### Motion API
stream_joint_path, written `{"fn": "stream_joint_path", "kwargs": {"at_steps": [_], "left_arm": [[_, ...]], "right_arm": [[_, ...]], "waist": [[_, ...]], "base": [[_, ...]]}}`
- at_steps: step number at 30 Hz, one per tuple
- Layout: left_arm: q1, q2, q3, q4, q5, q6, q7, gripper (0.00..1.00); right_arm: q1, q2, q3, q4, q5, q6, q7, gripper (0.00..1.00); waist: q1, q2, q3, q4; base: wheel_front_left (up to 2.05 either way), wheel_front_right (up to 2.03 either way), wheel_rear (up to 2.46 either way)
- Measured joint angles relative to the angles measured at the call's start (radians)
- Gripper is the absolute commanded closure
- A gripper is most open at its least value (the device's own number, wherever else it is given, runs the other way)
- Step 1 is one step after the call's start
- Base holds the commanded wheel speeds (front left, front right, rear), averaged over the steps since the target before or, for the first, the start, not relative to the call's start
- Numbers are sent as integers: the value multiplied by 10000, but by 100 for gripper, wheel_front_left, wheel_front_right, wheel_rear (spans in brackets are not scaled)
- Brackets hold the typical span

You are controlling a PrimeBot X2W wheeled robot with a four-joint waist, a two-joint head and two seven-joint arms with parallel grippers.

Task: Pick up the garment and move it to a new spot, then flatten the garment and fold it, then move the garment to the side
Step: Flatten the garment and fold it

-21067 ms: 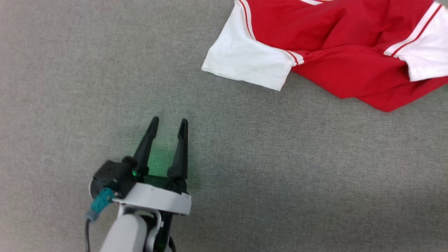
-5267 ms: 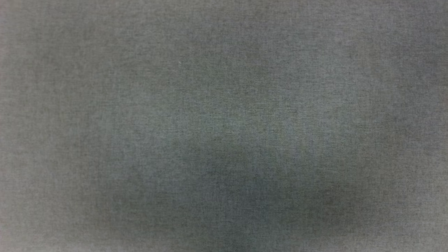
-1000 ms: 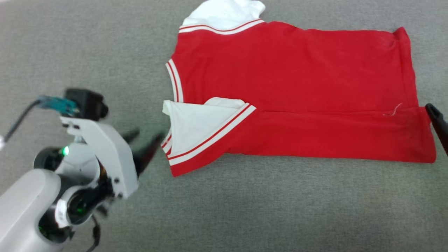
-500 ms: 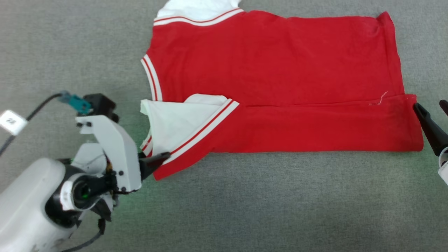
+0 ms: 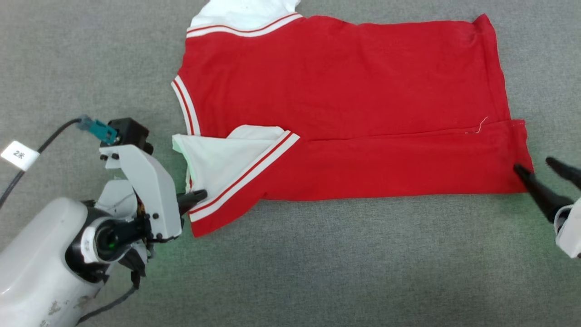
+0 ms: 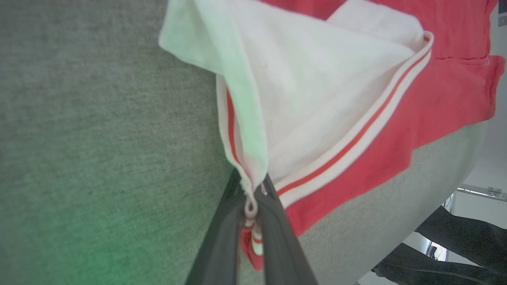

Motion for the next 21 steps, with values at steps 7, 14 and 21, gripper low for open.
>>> {"fn": "stream_joint_path", "kwargs": {"at_steps": [7,14,21], "left_arm": [[220,-13,-46,-165,65,-98,-222,100],[118,-144,-286,-418,441,-190,-339,100],[-1,-410,-339,-345,529,-385,-587,100]], "right_arm": [[-70,-619,566,-121,-12,0,1323,0],[-555,-663,658,355,-295,0,2251,0],[-766,-568,750,780,-813,0,2510,0]], "waist": [[0,0,-62,141],[1,0,149,402],[1,0,373,675]], "base": [[0,0,0],[0,0,0],[0,0,0]]}}
